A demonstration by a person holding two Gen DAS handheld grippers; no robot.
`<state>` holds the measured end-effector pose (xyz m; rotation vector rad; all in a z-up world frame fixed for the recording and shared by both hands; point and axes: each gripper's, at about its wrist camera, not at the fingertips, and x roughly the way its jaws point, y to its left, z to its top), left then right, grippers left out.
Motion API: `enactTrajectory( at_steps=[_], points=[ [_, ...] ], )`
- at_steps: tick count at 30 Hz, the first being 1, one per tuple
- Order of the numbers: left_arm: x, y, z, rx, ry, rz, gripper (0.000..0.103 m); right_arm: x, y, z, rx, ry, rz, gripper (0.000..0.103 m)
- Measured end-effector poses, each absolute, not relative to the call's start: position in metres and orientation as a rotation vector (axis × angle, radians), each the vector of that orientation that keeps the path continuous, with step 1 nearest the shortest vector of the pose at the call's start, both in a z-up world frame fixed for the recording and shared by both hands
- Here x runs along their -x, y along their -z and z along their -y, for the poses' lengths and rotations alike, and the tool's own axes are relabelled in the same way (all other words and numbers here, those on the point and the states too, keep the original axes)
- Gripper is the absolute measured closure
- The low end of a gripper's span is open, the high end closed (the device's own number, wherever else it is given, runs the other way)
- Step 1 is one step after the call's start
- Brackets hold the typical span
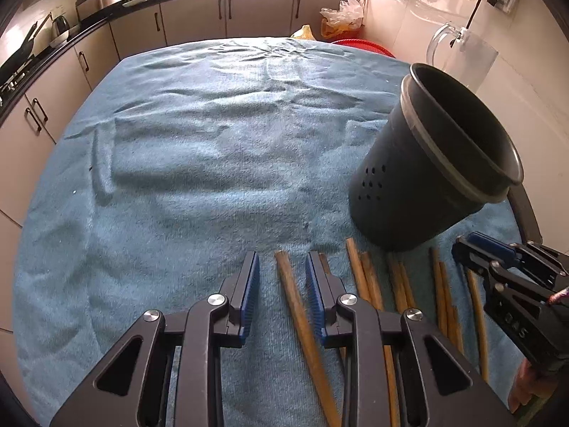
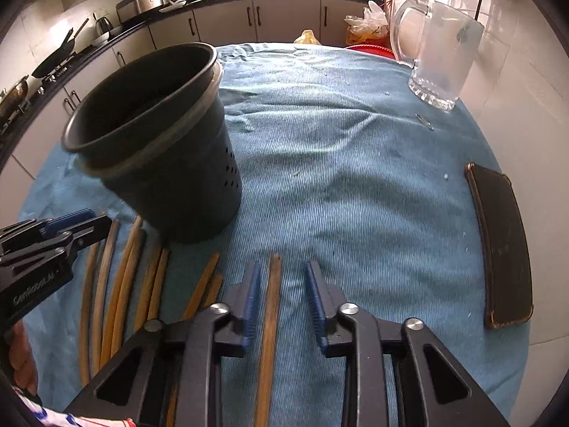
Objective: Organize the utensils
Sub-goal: 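Lower the right gripper onto a wooden chopstick and close on it, then lift the chopstick with the right gripper and drop it into the black holder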
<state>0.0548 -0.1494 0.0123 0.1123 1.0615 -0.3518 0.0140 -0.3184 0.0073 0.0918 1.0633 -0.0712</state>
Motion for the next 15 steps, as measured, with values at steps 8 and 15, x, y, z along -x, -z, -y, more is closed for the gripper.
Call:
enactTrajectory(
  at_steps=[8,15],
  points=[
    [-0.035,-0.041,0.130,-0.041,0.356,-1.005,0.096,0.006,-0.032,0.333,-0.179,0.029,-0.959,0.096],
    [0.029,-0.122,0.109,-0.004,0.381,-0.796,0.096,0.063,-0.098,0.342,-0.223,0.013,-0.738,0.096]
  ],
)
